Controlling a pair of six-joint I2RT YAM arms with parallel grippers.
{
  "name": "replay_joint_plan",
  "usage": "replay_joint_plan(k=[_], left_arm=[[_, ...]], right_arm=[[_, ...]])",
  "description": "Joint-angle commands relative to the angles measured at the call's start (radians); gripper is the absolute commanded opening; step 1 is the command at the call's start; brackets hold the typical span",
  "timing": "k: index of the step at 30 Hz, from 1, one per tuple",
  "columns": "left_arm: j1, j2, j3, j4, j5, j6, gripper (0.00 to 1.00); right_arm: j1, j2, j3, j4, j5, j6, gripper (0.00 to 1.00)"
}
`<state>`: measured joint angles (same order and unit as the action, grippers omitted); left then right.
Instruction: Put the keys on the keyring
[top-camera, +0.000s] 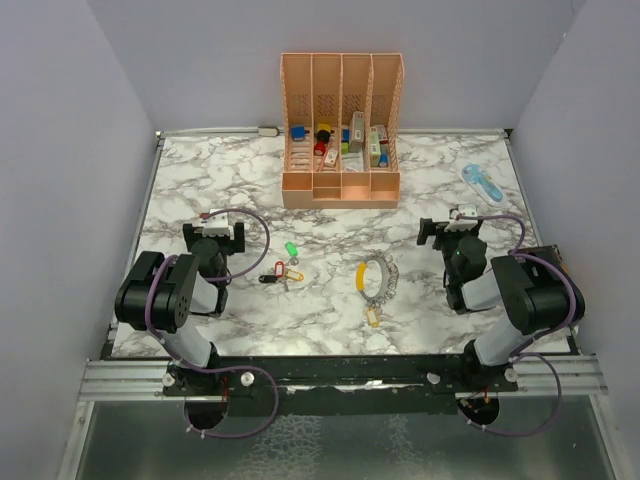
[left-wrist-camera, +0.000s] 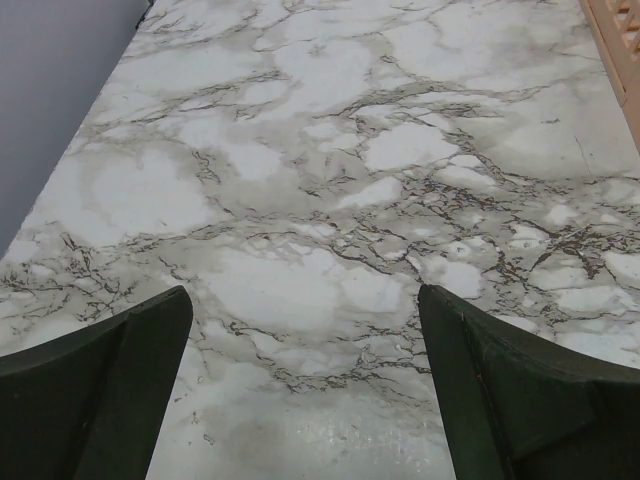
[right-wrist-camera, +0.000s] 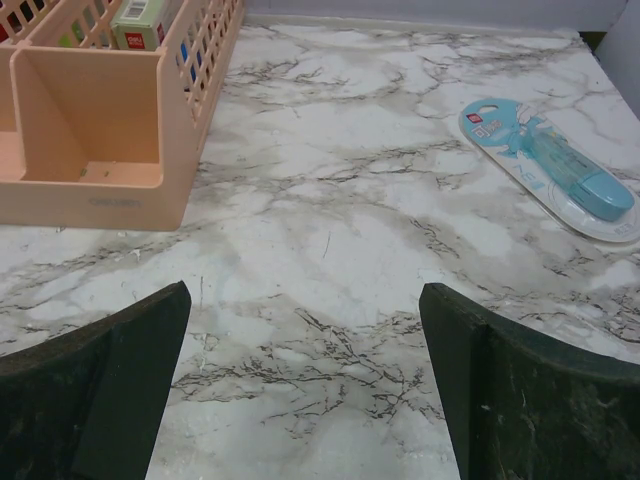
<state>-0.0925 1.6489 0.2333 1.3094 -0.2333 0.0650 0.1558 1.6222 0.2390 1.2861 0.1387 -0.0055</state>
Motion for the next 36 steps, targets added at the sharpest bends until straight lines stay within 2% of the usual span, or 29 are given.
replay_joint_plan(k=[1,29,31,33,36], left_arm=[[0.007,-0.004,0.01,0.026,-0.012,-0.01,0.99],[0.007,-0.003,0.01,0.027,-0.012,-0.01,0.99],[0.007,-0.003,0.01,0.026,-0.012,-0.01,0.99],[0.007,-0.003,0.012,0.021,-0.01,-0.01,0.99],[0.012,-0.003,0.019,0.01,0.004,-0.012,0.99]], right_arm=[[0.004,0.007,-0.007,0.044,-0.024,-0.014,0.99],[0.004,-0.002,-0.011,0.052,-0.019,-0.027,1.0],[0.007,-0.091,0.026,-0.089,-0.052,-0.037,0.95],[0.017,-0.248,0.162,-0.495,-0.065,0.009,0.92],[0.027,-0.333,0.317,-0.848,-0.119,0.088,0.86]])
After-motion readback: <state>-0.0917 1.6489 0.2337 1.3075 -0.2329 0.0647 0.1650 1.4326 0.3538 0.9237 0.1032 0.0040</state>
